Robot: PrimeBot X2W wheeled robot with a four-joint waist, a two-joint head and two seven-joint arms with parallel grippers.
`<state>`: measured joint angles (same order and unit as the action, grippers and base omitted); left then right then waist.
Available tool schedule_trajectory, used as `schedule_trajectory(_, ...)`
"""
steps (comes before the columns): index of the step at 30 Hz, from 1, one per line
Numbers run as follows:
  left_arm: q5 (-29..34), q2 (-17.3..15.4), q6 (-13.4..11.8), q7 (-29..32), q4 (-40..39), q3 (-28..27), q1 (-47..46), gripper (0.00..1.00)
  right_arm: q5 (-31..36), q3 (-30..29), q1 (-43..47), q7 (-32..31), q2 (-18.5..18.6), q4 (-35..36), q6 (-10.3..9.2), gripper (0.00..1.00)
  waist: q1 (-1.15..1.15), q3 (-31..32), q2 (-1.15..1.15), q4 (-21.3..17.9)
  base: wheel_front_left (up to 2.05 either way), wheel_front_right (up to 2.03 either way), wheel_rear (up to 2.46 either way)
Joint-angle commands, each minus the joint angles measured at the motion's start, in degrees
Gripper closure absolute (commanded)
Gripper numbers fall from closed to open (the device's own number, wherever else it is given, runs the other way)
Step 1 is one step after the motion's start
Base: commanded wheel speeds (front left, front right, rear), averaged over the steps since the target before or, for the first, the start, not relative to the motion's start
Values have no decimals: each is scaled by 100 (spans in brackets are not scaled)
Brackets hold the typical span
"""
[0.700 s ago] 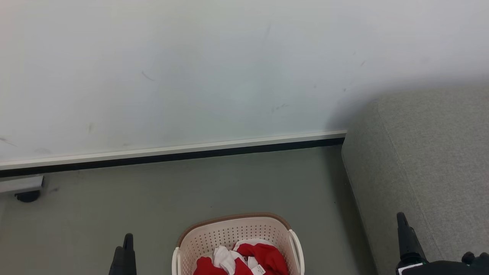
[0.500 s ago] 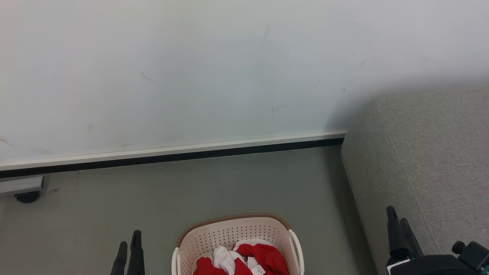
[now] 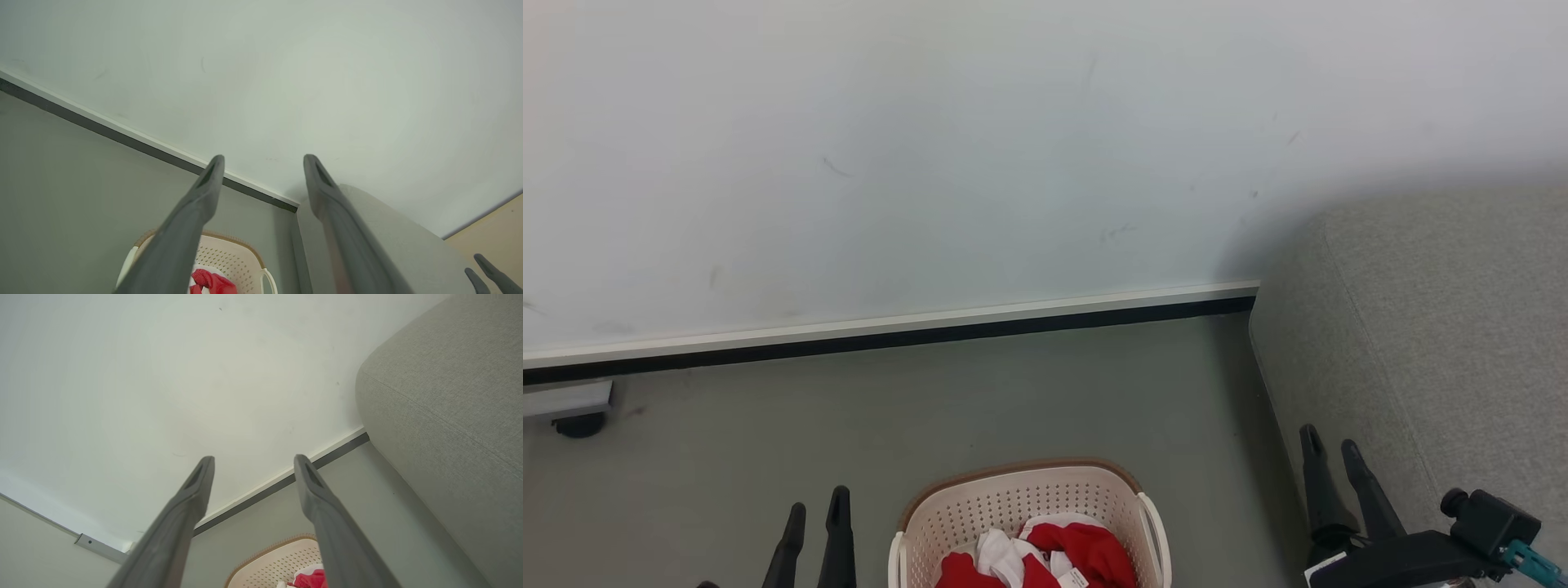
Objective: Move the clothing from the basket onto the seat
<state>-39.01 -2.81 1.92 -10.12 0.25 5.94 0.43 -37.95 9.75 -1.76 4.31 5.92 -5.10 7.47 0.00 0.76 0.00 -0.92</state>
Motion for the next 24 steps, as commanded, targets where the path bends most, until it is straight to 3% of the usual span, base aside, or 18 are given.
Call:
schedule_trajectory(1, 248, -8, -19, -39, -80, 7, 42, 0, 161, 82, -88, 71, 56, 88, 2, 0, 0, 6, 0, -2, 0, 0, 0)
schedule_trajectory(24, 1805, -9, -301, -243, -356, 131, 105, 0, 1231, 670, -136, 508, 120, 195, 3, 0, 0, 76, 0, -25, 0, 0, 0)
